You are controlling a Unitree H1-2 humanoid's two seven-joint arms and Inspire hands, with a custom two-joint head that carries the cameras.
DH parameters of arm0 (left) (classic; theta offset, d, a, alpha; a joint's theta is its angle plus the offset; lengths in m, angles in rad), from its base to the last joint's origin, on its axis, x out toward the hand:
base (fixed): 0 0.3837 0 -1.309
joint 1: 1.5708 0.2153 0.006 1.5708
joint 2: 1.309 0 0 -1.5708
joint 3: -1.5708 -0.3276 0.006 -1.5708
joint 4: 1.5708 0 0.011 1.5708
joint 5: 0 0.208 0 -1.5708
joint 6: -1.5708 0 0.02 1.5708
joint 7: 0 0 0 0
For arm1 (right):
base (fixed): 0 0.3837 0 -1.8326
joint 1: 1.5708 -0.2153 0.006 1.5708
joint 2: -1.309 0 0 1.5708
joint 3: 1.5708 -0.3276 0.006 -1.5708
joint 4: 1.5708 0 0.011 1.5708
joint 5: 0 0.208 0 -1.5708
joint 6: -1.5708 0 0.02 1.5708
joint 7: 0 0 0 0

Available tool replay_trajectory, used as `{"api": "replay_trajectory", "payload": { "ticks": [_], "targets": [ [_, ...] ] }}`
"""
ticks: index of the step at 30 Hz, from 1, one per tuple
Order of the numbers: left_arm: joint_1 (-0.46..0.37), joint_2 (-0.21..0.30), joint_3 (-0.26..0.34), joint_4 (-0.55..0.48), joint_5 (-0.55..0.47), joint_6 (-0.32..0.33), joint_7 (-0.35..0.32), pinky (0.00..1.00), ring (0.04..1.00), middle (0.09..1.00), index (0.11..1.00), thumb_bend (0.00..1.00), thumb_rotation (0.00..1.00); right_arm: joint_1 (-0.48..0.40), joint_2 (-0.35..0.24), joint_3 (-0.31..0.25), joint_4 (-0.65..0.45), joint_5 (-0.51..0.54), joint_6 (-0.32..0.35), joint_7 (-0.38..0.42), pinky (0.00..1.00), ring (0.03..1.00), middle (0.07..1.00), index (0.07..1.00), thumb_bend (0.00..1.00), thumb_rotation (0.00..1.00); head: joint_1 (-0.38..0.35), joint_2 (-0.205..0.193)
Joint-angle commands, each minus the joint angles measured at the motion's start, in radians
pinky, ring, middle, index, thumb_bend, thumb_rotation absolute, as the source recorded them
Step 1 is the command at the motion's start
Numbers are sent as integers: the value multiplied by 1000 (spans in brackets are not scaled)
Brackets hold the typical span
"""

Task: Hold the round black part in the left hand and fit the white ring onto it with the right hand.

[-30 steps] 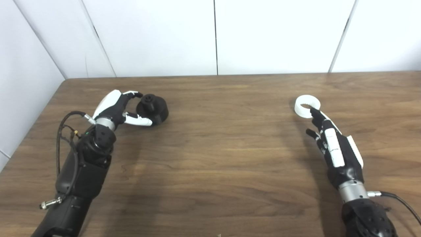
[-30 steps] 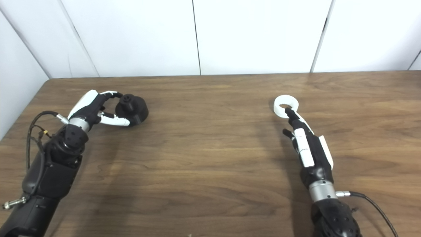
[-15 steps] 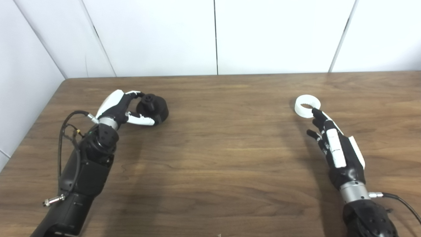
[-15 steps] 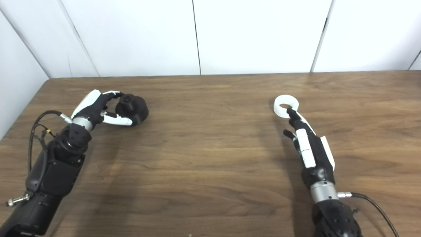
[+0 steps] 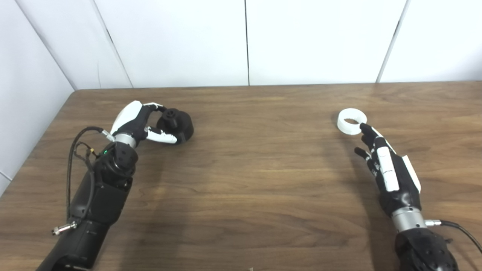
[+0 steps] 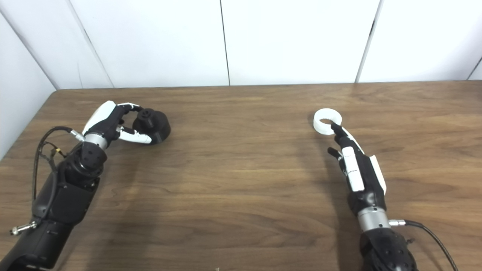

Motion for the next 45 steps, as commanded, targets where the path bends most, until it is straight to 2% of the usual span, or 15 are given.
{"api": "replay_trajectory", "payload": {
  "ticks": [1,12,26,32,36,45],
  "targets": [
    [-51,32,-4,-9,12,-21,19,809,925,894,712,894,197,-27,-1,-8,-37,18,-42,5,870,962,945,883,571,916,1,2],
    [-33,21,6,-21,-2,-39,56,818,946,908,636,890,118,-29,-6,-14,-39,41,-43,9,874,970,948,885,547,929,2,5],
    [-26,35,-20,-9,26,-89,89,842,960,912,619,917,121,-26,-8,-15,-47,54,-32,10,900,978,951,893,560,942,0,8],
    [-21,39,-26,-5,36,-109,106,873,966,909,617,923,119,-25,-8,-14,-49,53,-29,9,898,977,947,890,554,942,0,8],
    [-16,45,-38,-4,48,-119,117,991,990,916,606,916,125,-27,-7,-13,-52,53,-27,10,906,980,951,893,550,937,-2,10],
    [0,40,-40,-24,42,-117,94,998,997,914,596,908,121,-29,-11,-10,-54,35,-29,7,903,978,948,889,552,943,-7,13]
  ]
}}
